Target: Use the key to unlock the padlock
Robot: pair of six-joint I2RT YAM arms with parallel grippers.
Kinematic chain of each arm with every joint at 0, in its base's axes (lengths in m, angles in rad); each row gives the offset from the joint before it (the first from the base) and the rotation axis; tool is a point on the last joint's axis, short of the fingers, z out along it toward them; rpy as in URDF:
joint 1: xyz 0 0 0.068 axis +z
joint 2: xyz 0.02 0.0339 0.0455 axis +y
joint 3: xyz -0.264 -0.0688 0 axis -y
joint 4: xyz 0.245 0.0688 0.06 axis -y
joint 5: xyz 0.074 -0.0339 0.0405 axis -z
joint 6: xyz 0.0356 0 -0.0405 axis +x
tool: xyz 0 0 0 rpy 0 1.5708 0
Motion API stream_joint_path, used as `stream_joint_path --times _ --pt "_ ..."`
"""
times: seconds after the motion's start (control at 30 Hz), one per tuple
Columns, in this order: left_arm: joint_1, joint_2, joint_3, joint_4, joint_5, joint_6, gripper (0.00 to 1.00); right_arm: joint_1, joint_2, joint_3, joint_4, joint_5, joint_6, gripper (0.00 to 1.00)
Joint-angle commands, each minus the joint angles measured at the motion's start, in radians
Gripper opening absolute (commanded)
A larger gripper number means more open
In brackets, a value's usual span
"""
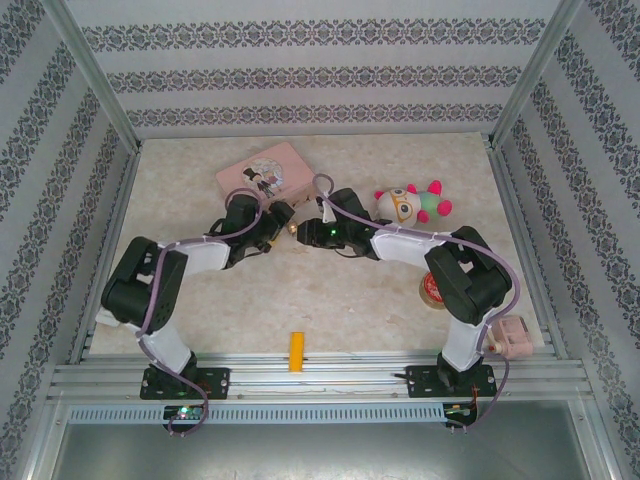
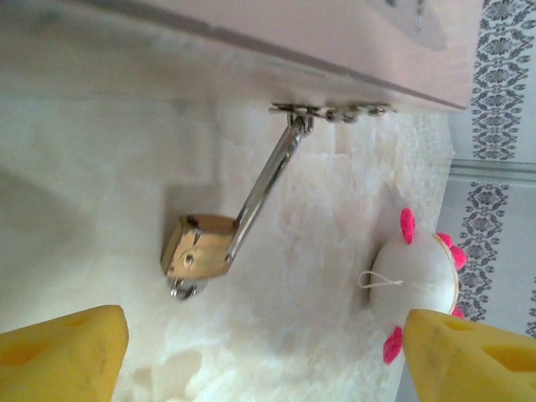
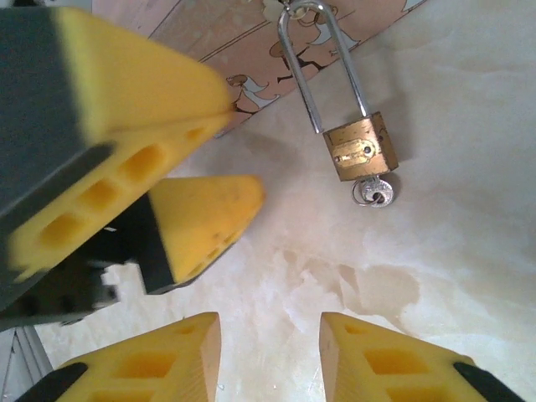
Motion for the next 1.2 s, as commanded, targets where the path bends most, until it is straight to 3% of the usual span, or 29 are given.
stream_joint_path --times 0.0,0.17,0.3,0.43,0.53,0.83,1.17 --pt "0.021 -0.131 -0.012 -0.118 -0.061 0.050 0.99 -0.005 0.004 0.052 -0.084 0.050 -0.063 0.39" --pt "0.059 -0.278 0.002 -0.262 -0.126 0.172 0.99 -0.042 0.049 0.117 -0.102 0.002 -0.070 0.42" --pt "0.101 -0.346 0.052 -0.381 -0.189 0.361 0.99 -0.068 0.096 0.190 -0.131 -0.037 -0.088 0.41" --pt "0.132 -0.372 0.130 -0.531 -0.311 0.525 0.99 -0.094 0.152 0.260 -0.163 -0.065 -0.105 0.40" --pt "0.162 -0.379 0.145 -0.582 -0.410 0.558 0.99 -0.108 0.190 0.298 -0.165 -0.085 -0.105 0.37" --pt "0.340 -0.309 0.100 -0.377 -0.129 0.535 0.99 -0.112 0.272 0.391 -0.196 -0.108 -0.114 0.33" --pt "0.357 -0.101 0.248 -0.391 -0.136 0.603 0.99 -0.110 0.311 0.446 -0.194 -0.123 -0.112 0.33"
